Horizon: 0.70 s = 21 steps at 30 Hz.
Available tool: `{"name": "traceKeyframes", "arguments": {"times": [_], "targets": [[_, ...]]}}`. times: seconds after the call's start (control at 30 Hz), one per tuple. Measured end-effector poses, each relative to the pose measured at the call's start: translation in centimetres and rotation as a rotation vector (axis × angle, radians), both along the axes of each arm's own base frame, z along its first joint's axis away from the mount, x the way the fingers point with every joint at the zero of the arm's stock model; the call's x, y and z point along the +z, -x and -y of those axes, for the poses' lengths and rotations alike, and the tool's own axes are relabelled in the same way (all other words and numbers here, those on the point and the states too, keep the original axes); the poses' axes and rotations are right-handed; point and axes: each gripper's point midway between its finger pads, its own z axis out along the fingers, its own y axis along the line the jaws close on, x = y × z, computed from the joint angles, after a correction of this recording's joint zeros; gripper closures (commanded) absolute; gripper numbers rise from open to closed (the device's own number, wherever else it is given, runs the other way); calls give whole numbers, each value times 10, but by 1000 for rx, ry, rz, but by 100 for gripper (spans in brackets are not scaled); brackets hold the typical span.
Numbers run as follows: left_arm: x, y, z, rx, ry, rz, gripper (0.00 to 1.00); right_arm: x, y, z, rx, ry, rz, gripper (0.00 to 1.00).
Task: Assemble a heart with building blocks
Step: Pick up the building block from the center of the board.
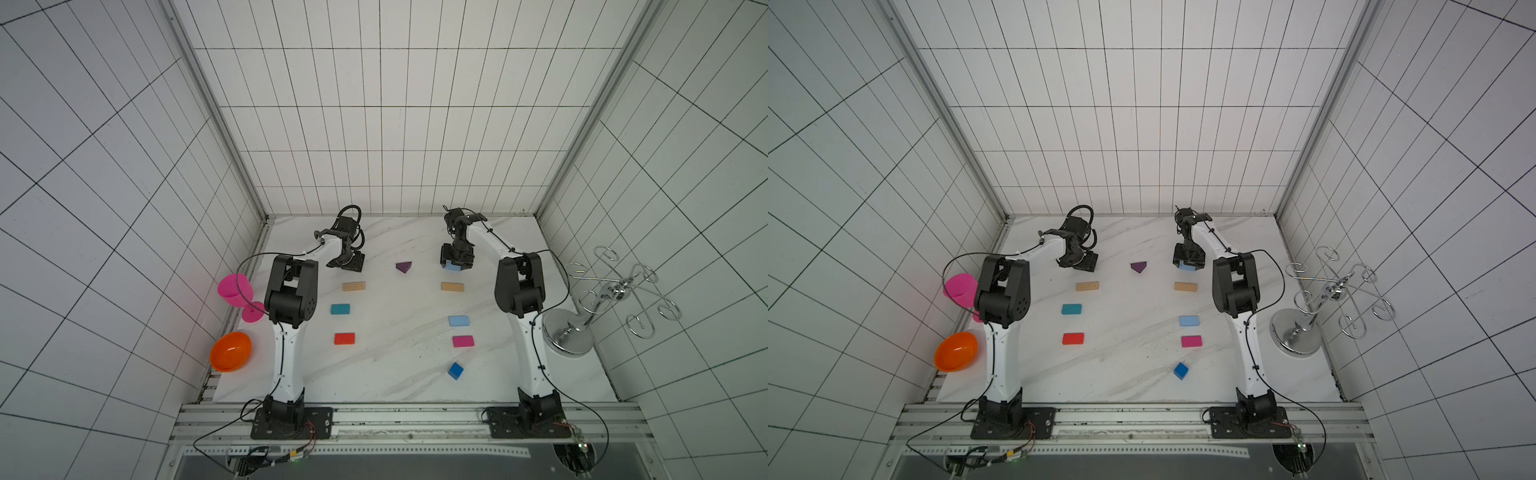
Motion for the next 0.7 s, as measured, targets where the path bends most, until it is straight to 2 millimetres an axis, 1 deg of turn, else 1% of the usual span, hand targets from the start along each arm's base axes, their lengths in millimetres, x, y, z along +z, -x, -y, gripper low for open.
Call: {"name": "traceKeyframes", "arguments": {"times": [0.1,0.17,0.27,0.33,0.4,0.57,0.7], "targets": [[0,0,0,1,0,0,19,0,0,0,0,0,-1,36],[0,1,0,3,1,0,22,-1,1,0,-1,1,-3,41],[-1,3,-1,5,1,-4,32,-1,1,0,-5,-1,-4,51],[-1,4,-1,3,1,-5,39,-1,1,0,-6,-1,-4,55],[-1,5,-1,3,0,-6,43,-1,1,0,-7,-1,-4,55],[-1,5,-1,4,1,4,46,0,3,1,-2,-1,-1,55],[0,10,-2,6,-5,2,48,1,13,2,25,9,-15,55]]}}
